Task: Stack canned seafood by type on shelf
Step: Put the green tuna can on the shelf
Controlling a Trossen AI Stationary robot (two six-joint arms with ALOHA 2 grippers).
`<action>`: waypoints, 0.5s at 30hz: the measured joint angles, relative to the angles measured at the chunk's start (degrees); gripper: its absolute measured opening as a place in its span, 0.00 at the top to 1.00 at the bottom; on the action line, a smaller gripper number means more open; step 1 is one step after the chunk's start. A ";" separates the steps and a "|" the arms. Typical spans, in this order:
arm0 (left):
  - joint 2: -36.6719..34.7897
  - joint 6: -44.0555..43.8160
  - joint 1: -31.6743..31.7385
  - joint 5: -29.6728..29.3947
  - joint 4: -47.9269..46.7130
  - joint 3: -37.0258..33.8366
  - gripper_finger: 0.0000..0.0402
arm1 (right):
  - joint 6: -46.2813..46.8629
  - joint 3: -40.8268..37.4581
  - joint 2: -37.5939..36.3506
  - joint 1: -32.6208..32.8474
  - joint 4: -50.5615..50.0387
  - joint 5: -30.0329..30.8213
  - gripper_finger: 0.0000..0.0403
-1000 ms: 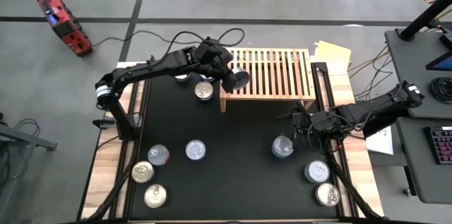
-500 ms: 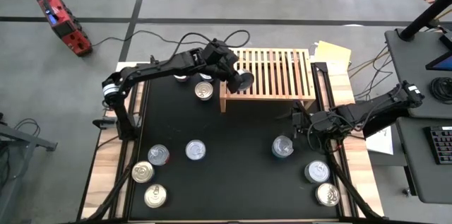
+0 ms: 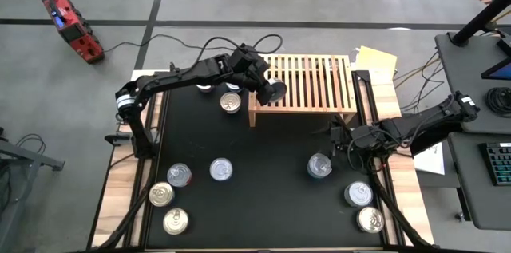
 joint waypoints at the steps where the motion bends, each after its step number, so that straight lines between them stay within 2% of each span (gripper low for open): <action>1: 0.18 -0.02 0.00 -0.31 0.06 0.00 0.72 | 0.08 0.00 0.00 0.00 0.00 -0.02 0.33; 8: 0.40 -0.06 0.00 -2.07 0.08 -0.07 0.72 | 0.32 0.00 0.00 0.00 0.00 -0.02 0.32; 15: 0.78 -0.56 0.00 -3.46 0.07 -0.07 0.69 | 0.32 0.00 0.00 0.00 0.02 -0.02 0.36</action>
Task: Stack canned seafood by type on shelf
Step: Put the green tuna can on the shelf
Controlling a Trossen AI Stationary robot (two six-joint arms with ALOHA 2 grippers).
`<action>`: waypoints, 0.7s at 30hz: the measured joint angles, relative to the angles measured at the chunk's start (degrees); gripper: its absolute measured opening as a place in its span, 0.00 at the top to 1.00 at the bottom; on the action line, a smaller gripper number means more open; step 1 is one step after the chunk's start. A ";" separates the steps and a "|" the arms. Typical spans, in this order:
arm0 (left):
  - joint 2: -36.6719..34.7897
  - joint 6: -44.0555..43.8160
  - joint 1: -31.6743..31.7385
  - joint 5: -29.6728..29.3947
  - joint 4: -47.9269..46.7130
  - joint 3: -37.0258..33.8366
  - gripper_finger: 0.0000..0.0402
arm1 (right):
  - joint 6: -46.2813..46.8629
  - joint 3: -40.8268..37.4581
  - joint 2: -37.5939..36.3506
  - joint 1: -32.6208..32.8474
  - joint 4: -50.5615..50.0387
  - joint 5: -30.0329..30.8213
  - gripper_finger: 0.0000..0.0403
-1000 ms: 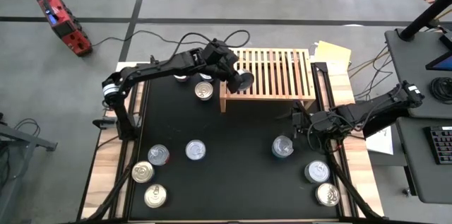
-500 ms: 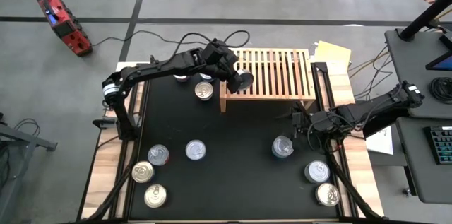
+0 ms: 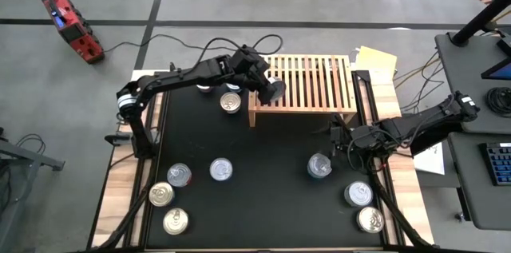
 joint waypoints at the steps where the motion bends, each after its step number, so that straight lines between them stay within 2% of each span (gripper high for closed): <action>1: 0.33 -0.14 0.00 -0.04 -0.17 -0.05 0.69 | 0.00 0.00 0.00 0.00 -0.02 0.00 0.36; 9: 1.44 0.53 0.02 0.46 0.58 -0.08 0.71 | 0.00 0.00 0.02 0.00 -0.09 -0.02 0.39; 15: 1.59 0.81 0.02 0.28 -0.46 -0.11 0.63 | 0.00 0.00 0.02 0.00 -0.11 -0.04 0.36; 21: 1.57 0.21 0.02 -2.52 -0.53 -0.11 0.57 | 0.00 0.00 0.02 0.00 -0.13 -0.07 0.31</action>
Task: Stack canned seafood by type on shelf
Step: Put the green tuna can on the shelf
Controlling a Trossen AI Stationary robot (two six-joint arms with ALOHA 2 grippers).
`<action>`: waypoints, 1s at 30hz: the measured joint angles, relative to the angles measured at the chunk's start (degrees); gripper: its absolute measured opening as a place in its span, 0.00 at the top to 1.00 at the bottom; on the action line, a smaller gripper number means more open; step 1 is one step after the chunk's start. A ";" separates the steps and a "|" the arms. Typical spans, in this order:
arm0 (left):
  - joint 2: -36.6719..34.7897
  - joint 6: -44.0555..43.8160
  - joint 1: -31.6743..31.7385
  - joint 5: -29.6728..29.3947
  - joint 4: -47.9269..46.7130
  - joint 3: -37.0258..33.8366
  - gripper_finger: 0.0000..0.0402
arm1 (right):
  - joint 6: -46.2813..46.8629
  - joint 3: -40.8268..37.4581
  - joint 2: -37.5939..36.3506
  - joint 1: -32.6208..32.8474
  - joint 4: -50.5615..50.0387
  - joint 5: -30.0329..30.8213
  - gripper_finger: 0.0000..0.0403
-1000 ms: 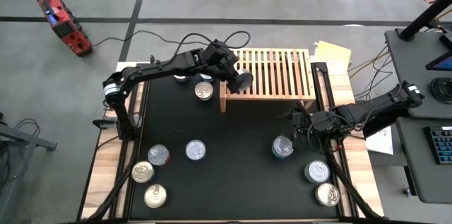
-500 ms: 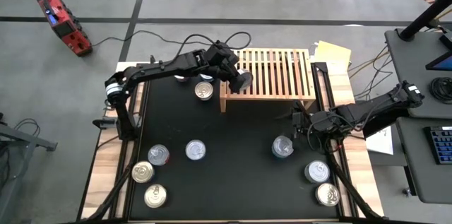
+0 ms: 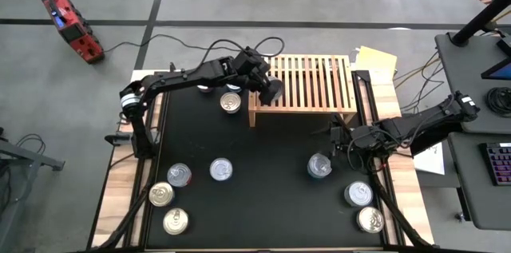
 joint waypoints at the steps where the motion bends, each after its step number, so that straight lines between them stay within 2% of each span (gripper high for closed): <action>1: 0.00 -0.04 0.02 -0.04 0.04 0.00 0.56 | 0.00 0.00 0.00 0.00 0.00 0.00 0.30; 14: 0.00 2.98 0.08 -0.18 -0.32 1.42 0.47 | 0.52 0.00 0.00 0.00 0.02 0.02 0.19; 21: -0.07 6.05 0.15 -6.34 -1.11 1.99 0.38 | 0.50 0.00 0.00 0.00 0.02 0.02 0.16; 30: -0.42 12.71 0.20 -8.05 -0.99 1.99 0.30 | 0.43 0.00 0.02 0.00 0.03 0.04 0.18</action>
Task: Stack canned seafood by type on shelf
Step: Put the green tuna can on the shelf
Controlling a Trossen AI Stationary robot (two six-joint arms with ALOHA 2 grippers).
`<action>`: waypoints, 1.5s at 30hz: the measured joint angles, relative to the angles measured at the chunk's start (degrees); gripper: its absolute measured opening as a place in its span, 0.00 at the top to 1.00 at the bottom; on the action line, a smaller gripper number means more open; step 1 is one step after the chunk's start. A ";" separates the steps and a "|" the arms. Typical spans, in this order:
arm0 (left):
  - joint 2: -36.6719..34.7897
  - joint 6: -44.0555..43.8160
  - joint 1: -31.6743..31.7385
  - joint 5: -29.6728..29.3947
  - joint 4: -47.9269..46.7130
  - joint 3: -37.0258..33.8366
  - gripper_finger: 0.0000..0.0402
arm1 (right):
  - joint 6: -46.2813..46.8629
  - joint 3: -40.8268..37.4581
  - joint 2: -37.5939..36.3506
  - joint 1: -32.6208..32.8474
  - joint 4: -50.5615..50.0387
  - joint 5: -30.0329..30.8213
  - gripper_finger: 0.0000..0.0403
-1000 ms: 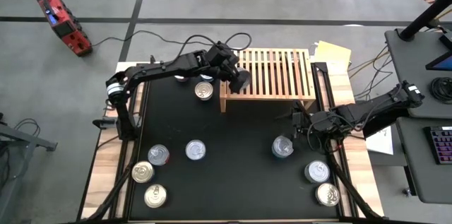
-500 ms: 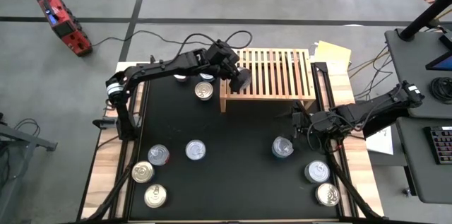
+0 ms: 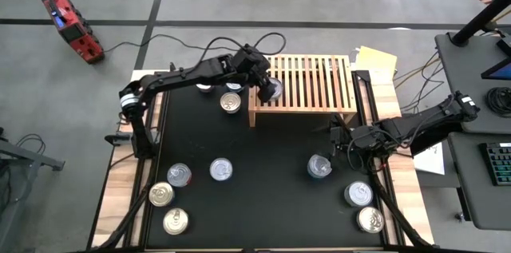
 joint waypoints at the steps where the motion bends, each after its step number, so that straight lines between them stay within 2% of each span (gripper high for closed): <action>1: -0.07 0.44 0.06 -0.03 -0.20 0.21 0.30 | -0.01 0.00 0.00 0.00 -0.01 0.00 0.18; 7: -0.11 5.50 -0.33 0.14 -8.80 7.23 0.30 | -0.01 -0.02 0.00 0.00 0.07 0.03 0.21; 11: -0.13 9.83 -2.22 0.56 -15.80 10.14 0.36 | -0.01 -0.02 0.00 -0.02 0.21 0.07 0.23; 16: -0.53 15.20 -6.03 -1.92 -17.03 8.44 0.53 | -0.01 -0.02 0.00 -0.02 0.21 0.48 0.26; 23: -2.07 18.58 -12.33 -8.18 -15.92 6.00 0.94 | 0.45 -0.16 0.00 -0.02 0.26 0.50 0.30; 24: -2.77 18.90 -13.12 -9.53 -15.20 5.52 0.97 | 0.45 -0.30 0.00 -0.02 0.23 0.50 0.31; 27: -5.02 19.14 -15.06 -11.70 -14.42 3.76 0.96 | 0.56 -0.58 0.02 -0.02 0.27 0.50 0.33; 31: -10.26 18.38 -16.70 -11.73 -10.02 -2.69 0.99 | 0.54 -0.79 0.02 -0.02 1.25 0.50 0.36; 36: -19.57 14.59 -19.12 -11.07 0.62 -16.81 1.00 | -0.06 -1.31 0.96 -0.06 4.78 0.55 0.40; 40: -27.62 11.97 -23.16 -9.87 9.47 -27.38 1.00 | -1.35 -1.86 4.38 -0.17 9.79 0.65 0.43; 43: -32.73 11.60 -26.60 -9.82 15.27 -33.34 1.00 | -4.67 -1.37 7.95 -0.17 15.33 3.79 0.44; 45: -35.57 11.60 -28.46 -10.28 17.61 -36.43 1.00 | -6.07 0.07 10.57 -0.17 17.63 8.32 0.46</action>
